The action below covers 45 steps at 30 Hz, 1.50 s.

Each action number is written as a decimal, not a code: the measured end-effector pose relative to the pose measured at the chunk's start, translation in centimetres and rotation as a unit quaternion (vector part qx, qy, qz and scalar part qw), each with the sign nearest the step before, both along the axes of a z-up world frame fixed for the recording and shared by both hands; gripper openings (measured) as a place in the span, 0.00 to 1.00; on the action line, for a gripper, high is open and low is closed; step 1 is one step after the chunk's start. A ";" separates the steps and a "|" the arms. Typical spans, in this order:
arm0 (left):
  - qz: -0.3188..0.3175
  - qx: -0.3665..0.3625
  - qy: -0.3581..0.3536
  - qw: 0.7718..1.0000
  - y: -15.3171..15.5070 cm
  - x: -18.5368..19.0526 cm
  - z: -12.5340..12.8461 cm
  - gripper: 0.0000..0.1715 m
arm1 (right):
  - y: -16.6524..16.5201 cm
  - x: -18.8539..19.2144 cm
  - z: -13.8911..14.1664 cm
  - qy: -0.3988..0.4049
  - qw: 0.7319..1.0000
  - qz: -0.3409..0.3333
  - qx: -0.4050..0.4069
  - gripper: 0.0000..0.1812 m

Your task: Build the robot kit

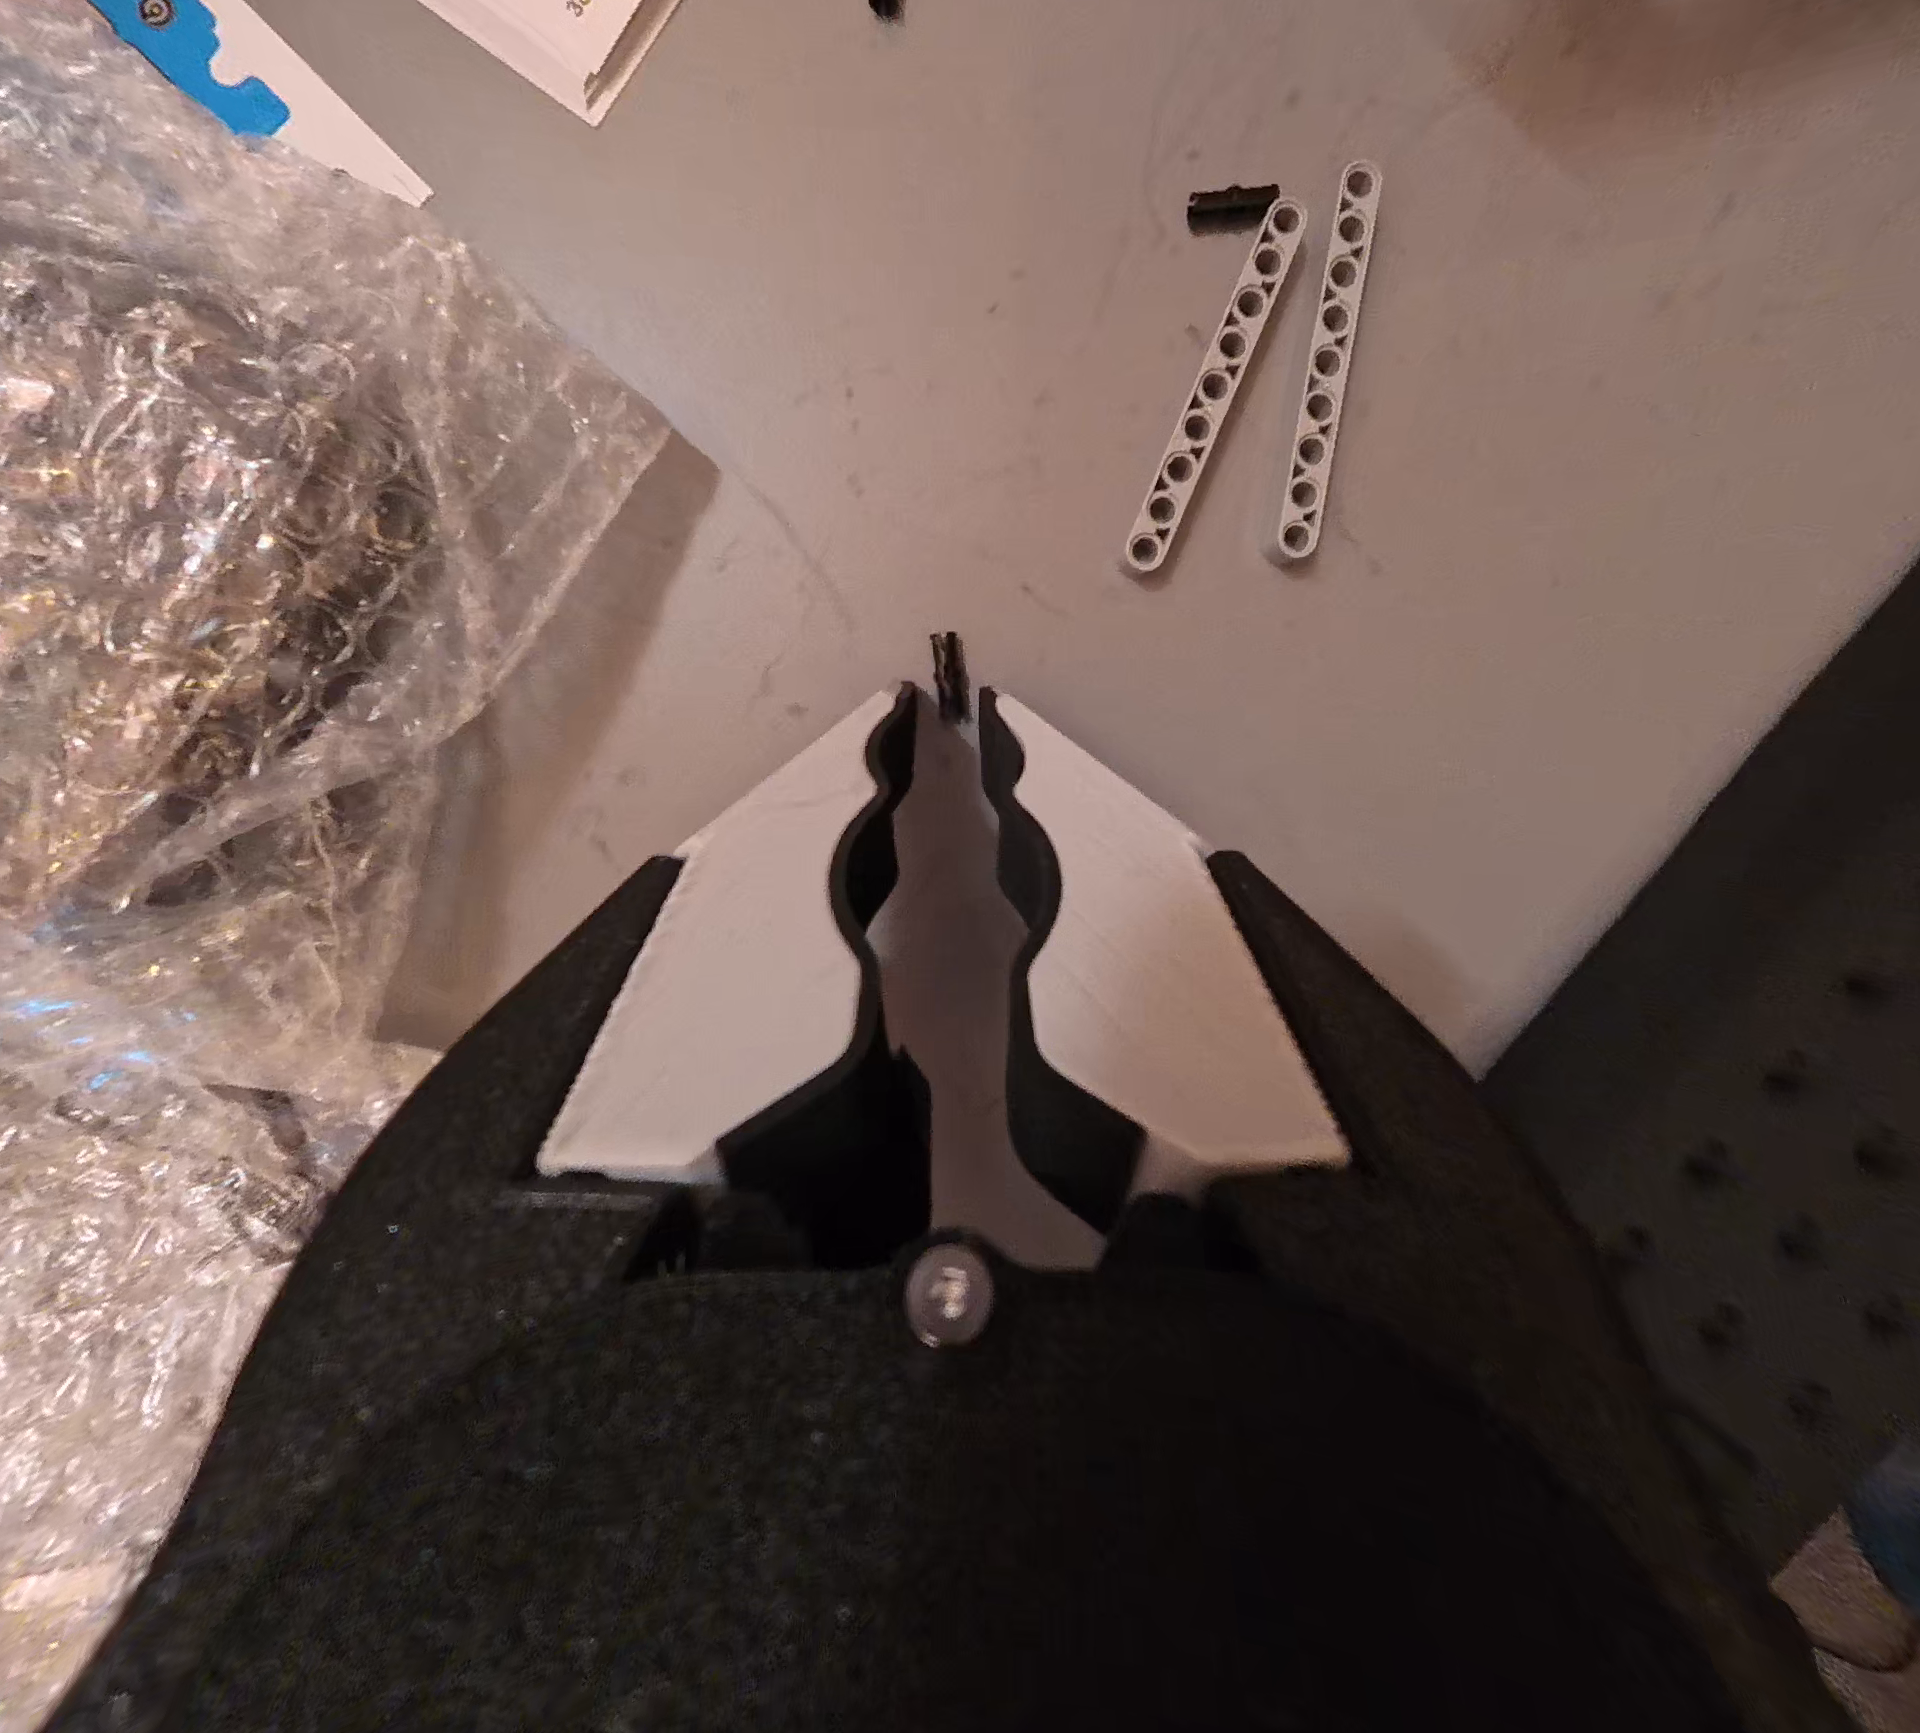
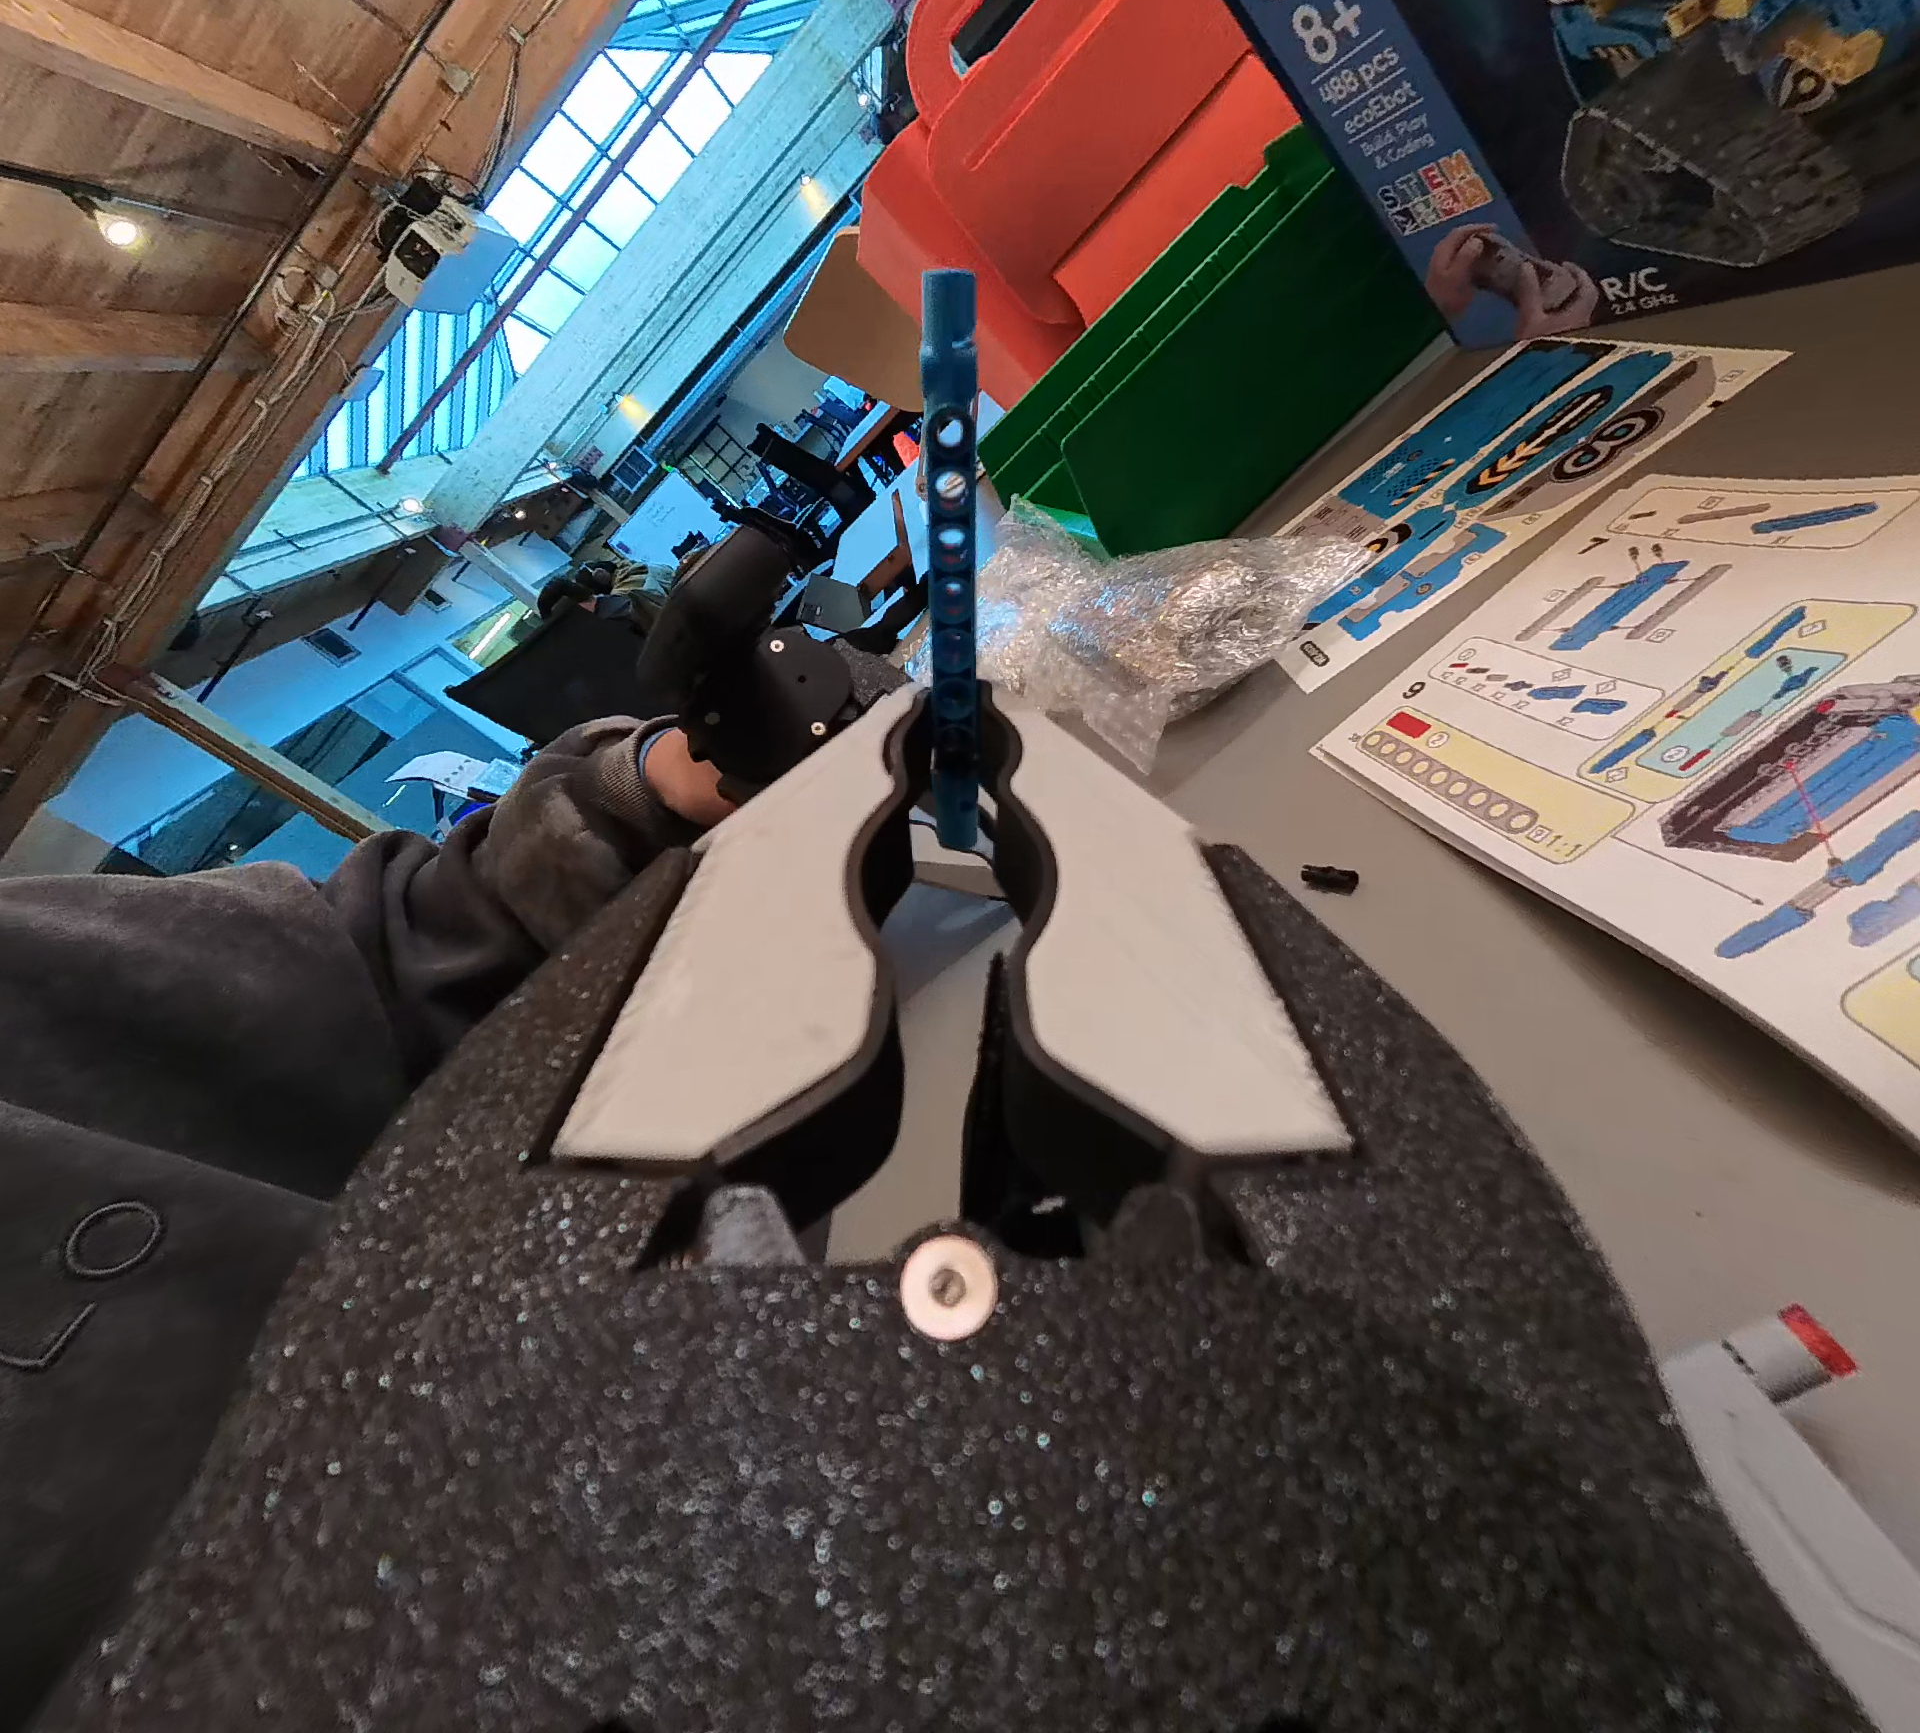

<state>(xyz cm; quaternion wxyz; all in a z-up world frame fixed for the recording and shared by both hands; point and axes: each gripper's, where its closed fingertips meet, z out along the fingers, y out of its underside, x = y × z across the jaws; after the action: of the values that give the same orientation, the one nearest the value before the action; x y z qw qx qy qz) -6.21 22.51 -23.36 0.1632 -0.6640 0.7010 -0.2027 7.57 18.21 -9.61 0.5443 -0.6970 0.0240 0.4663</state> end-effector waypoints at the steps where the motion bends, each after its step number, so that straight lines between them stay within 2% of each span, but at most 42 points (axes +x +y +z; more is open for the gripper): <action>1: 0.000 -0.004 -0.001 1.000 0.0 0.0 0.0 0.06 | 0.0 0.0 0.0 0.000 1.000 0.000 0.000 0.03; 5: 0.007 -0.002 -0.020 1.000 0.3 0.4 0.0 0.02 | 0.0 0.2 0.0 0.000 1.000 -0.002 -0.001 0.03; 9: -0.020 0.033 -0.050 0.998 0.2 0.5 0.1 0.02 | 0.1 -0.6 -0.9 -0.025 1.000 0.009 -0.012 0.03; 11: -0.045 0.040 -0.097 0.993 -1.7 1.3 1.1 0.02 | -0.2 -2.3 -1.6 -0.037 0.998 0.049 -0.023 0.03; 13: -0.054 0.046 -0.168 0.983 -4.5 2.7 3.6 0.02 | -0.9 -4.9 -3.0 -0.044 0.990 0.118 -0.056 0.03; 15: -0.032 0.076 -0.223 0.971 -6.3 3.4 5.4 0.02 | -1.6 -7.0 -4.7 -0.069 0.980 0.168 -0.084 0.03; 17: 0.002 0.076 -0.249 0.966 -7.5 3.1 5.9 0.02 | -2.0 -7.8 -5.0 -0.074 0.976 0.189 -0.080 0.03; 20: 0.084 0.026 -0.303 0.949 -7.1 1.7 7.7 0.02 | -3.2 -9.2 -4.4 -0.061 0.966 0.242 -0.064 0.03; 22: 0.120 -0.051 -0.349 0.928 -6.7 0.9 9.5 0.02 | -3.7 -10.2 -4.5 -0.053 0.960 0.268 -0.060 0.03; 23: 0.125 -0.063 -0.352 0.926 -6.4 0.5 9.7 0.01 | -4.0 -10.8 -4.4 -0.052 0.956 0.282 -0.055 0.03; 26: 0.121 -0.015 -0.339 0.933 -5.0 -0.4 9.1 0.02 | -4.6 -11.9 -5.1 -0.092 0.946 0.308 -0.043 0.03; 28: 0.101 -0.030 -0.322 0.941 -5.6 -0.7 8.2 0.02 | -4.5 -11.9 -7.0 -0.164 0.937 0.302 -0.058 0.03; 30: 0.093 0.008 -0.277 0.956 -5.3 -1.3 6.2 0.02 | -4.7 -11.5 -9.6 -0.251 0.917 0.296 -0.095 0.03; 32: 0.077 0.024 -0.239 0.968 -5.6 -1.8 4.8 0.02 | -5.4 -11.4 -10.6 -0.309 0.897 0.299 -0.107 0.04; 34: 0.058 0.008 -0.236 0.970 -6.6 -1.9 4.6 0.02 | -6.2 -10.4 -11.7 -0.372 0.872 0.293 -0.124 0.03; 35: 0.047 -0.007 -0.240 0.970 -7.2 -1.8 4.8 0.02 | -6.6 -10.2 -11.8 -0.382 0.865 0.299 -0.126 0.03; 36: 0.045 -0.018 -0.251 0.967 -7.6 -1.6 5.2 0.02 | -6.8 -10.5 -11.4 -0.369 0.870 0.306 -0.117 0.03; 38: 0.052 -0.047 -0.277 0.958 -7.8 -0.8 6.3 0.02 | -6.8 -11.8 -9.1 -0.295 0.896 0.320 -0.085 0.03; 40: 0.077 -0.053 -0.292 0.952 -7.0 -0.2 7.2 0.02 | -6.7 -12.5 -7.9 -0.261 0.906 0.329 -0.059 0.03; 43: 0.078 -0.080 -0.326 0.939 -7.3 0.6 9.0 0.02 | -6.6 -12.7 -9.2 -0.286 0.898 0.328 -0.065 0.04; 45: 0.082 -0.061 -0.322 0.941 -7.4 1.1 8.9 0.02 | -6.4 -13.1 -10.1 -0.307 0.892 0.325 -0.064 0.03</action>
<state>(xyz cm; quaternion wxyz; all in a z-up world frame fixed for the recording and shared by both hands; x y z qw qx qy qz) -5.15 15.12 -14.47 0.3558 -0.6270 0.5404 -0.4339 -5.55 11.79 -19.69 0.2970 -0.8073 -0.3426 0.3777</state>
